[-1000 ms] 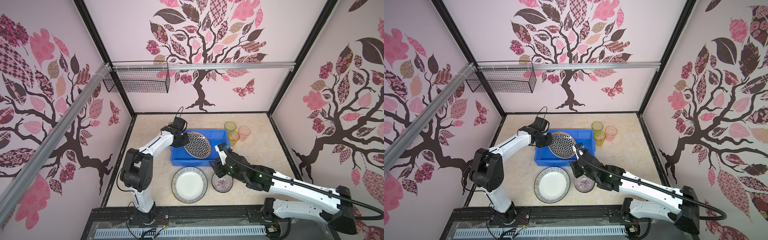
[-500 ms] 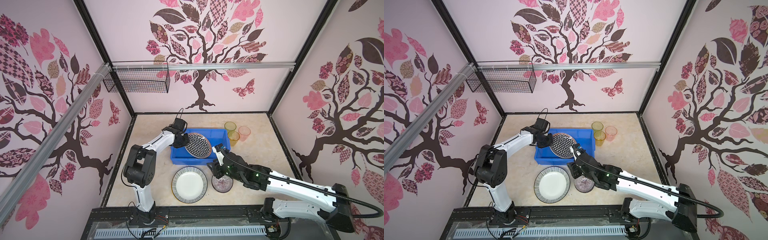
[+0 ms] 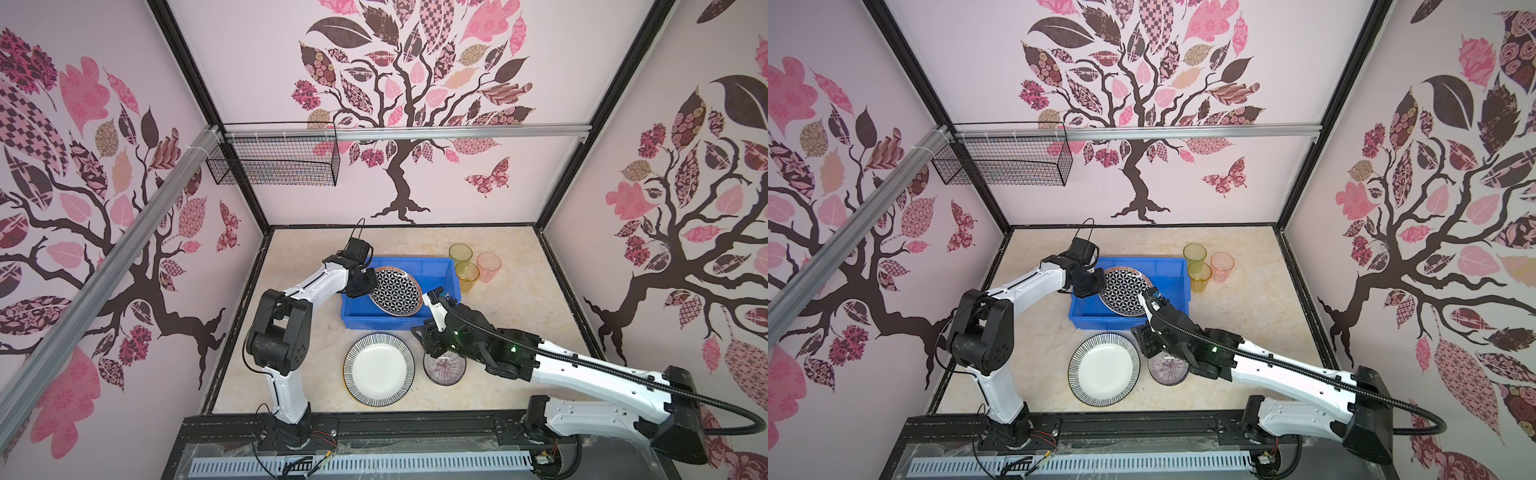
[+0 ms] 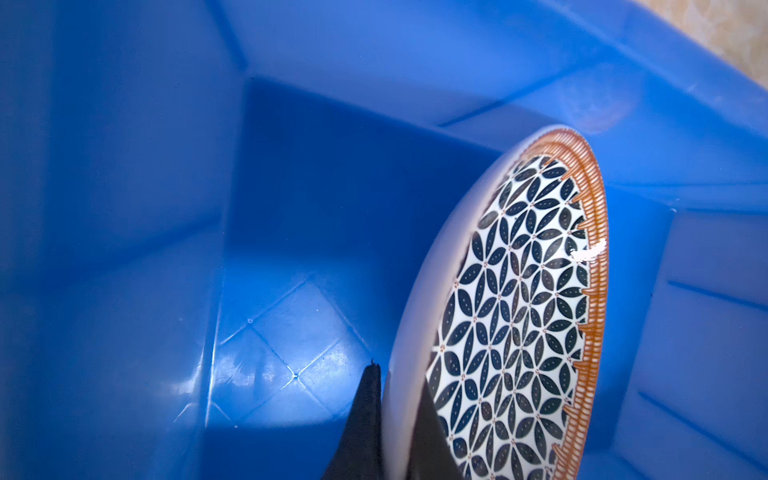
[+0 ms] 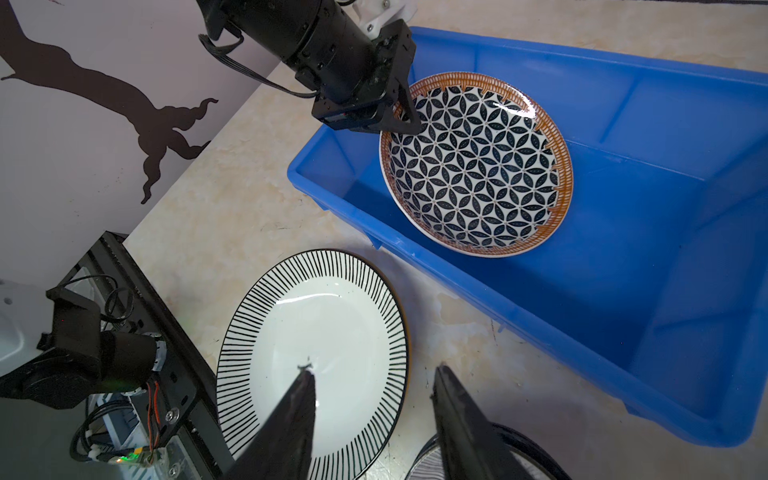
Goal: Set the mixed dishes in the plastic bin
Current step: 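Lower the patterned bowl into the blue bin with the left gripper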
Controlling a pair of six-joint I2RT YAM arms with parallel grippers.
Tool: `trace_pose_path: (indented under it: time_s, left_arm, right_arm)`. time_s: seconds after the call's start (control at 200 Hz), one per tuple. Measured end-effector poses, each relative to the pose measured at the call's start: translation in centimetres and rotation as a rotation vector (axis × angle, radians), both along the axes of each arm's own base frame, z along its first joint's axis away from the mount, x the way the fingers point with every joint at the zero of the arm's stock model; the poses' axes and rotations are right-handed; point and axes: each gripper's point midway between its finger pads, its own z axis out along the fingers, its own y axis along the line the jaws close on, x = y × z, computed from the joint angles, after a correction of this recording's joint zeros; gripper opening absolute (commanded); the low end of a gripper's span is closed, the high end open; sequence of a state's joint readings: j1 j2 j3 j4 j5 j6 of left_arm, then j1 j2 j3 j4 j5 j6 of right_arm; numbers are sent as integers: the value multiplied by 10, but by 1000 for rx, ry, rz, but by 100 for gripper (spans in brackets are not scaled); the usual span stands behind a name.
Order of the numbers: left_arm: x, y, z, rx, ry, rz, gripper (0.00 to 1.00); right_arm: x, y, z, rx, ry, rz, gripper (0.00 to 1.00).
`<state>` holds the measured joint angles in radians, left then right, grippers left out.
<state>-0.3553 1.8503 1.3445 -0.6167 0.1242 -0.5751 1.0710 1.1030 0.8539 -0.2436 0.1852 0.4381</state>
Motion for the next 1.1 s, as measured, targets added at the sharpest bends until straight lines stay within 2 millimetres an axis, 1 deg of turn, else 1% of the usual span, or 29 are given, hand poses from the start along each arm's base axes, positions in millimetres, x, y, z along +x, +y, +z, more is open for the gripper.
trace_pose_path:
  time_s: [0.21, 0.36, 0.59, 0.72, 0.865, 1.101]
  left_arm:
    - [0, 1, -2, -3, -1, 3, 13]
    - [-2, 4, -8, 11, 5, 9, 15]
    - [-3, 9, -13, 32, 2, 19, 16]
    - [-3, 10, -15, 36, 3, 21, 18]
    - [-3, 13, -22, 49, 16, 27, 19]
    - [-2, 17, -23, 74, 10, 36, 21]
  right_arm:
    - [-2, 2, 1, 12, 14, 6, 50]
    - [-4, 4, 1, 19, 24, 17, 50]
    - [-7, 6, 0, 32, 44, 27, 50]
    - [-8, 7, 0, 35, 50, 31, 50]
    - [-8, 8, -1, 34, 55, 36, 50]
    - [-10, 9, -3, 34, 65, 45, 50]
